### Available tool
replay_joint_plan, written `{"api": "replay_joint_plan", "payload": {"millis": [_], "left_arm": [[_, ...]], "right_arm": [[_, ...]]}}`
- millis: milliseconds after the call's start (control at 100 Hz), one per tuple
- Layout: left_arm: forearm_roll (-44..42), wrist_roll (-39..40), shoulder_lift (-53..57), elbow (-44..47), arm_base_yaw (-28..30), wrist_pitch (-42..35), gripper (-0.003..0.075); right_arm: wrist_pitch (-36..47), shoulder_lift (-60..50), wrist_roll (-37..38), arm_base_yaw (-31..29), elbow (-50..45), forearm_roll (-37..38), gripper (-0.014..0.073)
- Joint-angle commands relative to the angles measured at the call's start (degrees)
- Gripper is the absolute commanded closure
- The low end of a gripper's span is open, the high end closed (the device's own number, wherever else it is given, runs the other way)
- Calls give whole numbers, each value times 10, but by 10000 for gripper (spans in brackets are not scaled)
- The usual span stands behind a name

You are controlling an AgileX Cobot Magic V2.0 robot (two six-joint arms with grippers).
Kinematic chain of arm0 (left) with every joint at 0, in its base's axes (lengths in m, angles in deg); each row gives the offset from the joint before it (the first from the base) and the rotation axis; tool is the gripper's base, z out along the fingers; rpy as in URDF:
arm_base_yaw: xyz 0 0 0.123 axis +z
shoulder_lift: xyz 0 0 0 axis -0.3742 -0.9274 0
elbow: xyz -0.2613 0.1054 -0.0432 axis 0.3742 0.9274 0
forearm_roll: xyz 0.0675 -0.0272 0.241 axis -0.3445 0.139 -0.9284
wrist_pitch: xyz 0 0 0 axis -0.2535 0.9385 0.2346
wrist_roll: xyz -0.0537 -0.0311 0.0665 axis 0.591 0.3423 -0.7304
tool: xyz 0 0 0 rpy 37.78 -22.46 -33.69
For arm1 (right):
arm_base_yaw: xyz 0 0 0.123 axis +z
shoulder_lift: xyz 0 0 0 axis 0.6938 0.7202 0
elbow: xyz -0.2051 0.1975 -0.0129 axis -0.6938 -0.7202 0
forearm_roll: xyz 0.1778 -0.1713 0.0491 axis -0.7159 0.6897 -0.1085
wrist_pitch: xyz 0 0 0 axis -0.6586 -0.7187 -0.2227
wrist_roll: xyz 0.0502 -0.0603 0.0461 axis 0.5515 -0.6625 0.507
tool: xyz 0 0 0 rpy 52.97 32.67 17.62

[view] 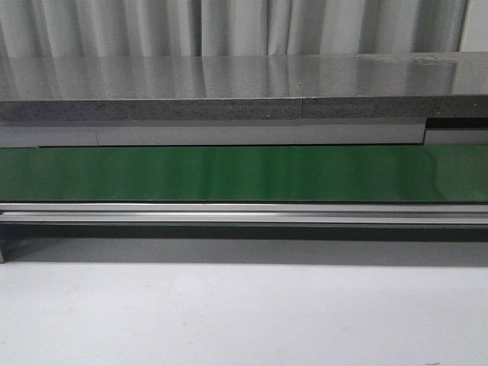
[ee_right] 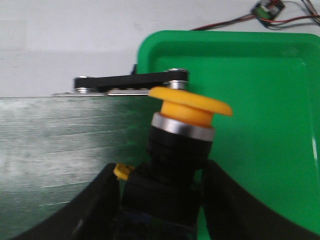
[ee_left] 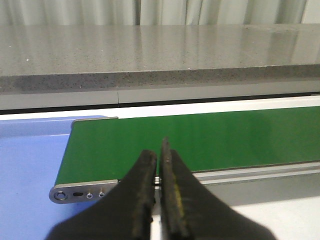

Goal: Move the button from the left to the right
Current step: 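Carry the button over the green tray and release it with right gripper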

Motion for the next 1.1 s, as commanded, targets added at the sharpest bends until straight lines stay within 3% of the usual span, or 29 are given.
{"api": "replay_joint_plan", "payload": {"millis": [0, 410, 780, 1090], "left_arm": [[7, 2, -5, -18, -1, -50, 715], [7, 2, -5, -18, -1, -50, 715], [7, 2, -5, -18, -1, -50, 715], [7, 2, -5, -18, -1, -50, 715]], "right_arm": [[37, -9, -34, -38, 19, 9, 380], [67, 115, -47, -137, 19, 13, 380], [68, 175, -47, -146, 19, 13, 373], [81, 175, -47, -146, 19, 13, 195]]}}
